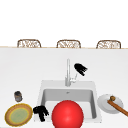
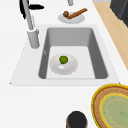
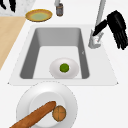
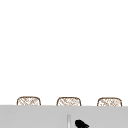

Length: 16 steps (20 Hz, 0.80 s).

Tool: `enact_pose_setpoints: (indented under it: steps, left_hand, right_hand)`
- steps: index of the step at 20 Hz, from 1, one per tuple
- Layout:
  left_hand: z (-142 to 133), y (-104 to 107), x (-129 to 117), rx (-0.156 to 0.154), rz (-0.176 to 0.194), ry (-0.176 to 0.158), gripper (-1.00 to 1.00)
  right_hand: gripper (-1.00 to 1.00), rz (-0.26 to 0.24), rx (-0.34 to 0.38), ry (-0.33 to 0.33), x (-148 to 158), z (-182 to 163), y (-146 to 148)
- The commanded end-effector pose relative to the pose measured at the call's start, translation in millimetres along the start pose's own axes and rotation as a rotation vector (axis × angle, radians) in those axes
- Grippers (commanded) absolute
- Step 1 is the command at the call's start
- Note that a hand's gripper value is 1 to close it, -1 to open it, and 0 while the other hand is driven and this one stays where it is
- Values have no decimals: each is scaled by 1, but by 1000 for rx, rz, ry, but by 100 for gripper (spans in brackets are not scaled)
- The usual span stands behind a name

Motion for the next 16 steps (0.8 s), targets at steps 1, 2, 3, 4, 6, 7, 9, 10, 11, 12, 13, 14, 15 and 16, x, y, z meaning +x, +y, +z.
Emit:
enact_pose_setpoints:
  steps: [1, 2, 3, 4, 6, 7, 9, 10, 11, 12, 13, 14, 15, 16]
  left_hand:
    - [0, 0, 0, 0, 0, 0, 0]
    - [0, 0, 0, 0, 0, 0, 0]
    - [0, 0, 0, 0, 0, 0, 0]
    - [0, 0, 0, 0, 0, 0, 0]
    - [0, 0, 0, 0, 0, 0, 0]
    - [0, 0, 0, 0, 0, 0, 0]
    - [0, 0, 0, 0, 0, 0, 0]
    - [0, 0, 0, 0, 0, 0, 0]
    - [0, 0, 0, 0, 0, 0, 0]
    - [0, 0, 0, 0, 0, 0, 0]
    - [0, 0, 0, 0, 0, 0, 0]
    - [0, 0, 0, 0, 0, 0, 0]
    - [0, 0, 0, 0, 0, 0, 0]
    - [0, 0, 0, 0, 0, 0, 0]
  right_hand:
    - [-100, -45, -22, -76, -12, -8, 16]
    - [-100, -60, -25, -86, -14, -11, 20]
    - [-100, -72, -30, -99, -16, -11, 25]
    - [-100, -78, -32, -113, -18, -12, 30]
    - [-100, -93, -35, -148, -23, -13, 37]
    - [-100, -105, -30, -165, -24, -12, 39]
    - [-100, -127, -12, -156, -27, -13, 44]
    - [-100, -135, -26, -171, -29, -15, 47]
    - [-100, -148, -43, -187, -30, -16, 50]
    - [-100, -156, -47, -210, -27, -19, 50]
    - [-100, -151, -48, -226, -24, -19, 50]
    - [-100, -143, -45, -241, -25, -19, 51]
    - [-100, -138, -32, -258, -28, -18, 55]
    - [-100, -144, -34, -271, -28, -19, 55]
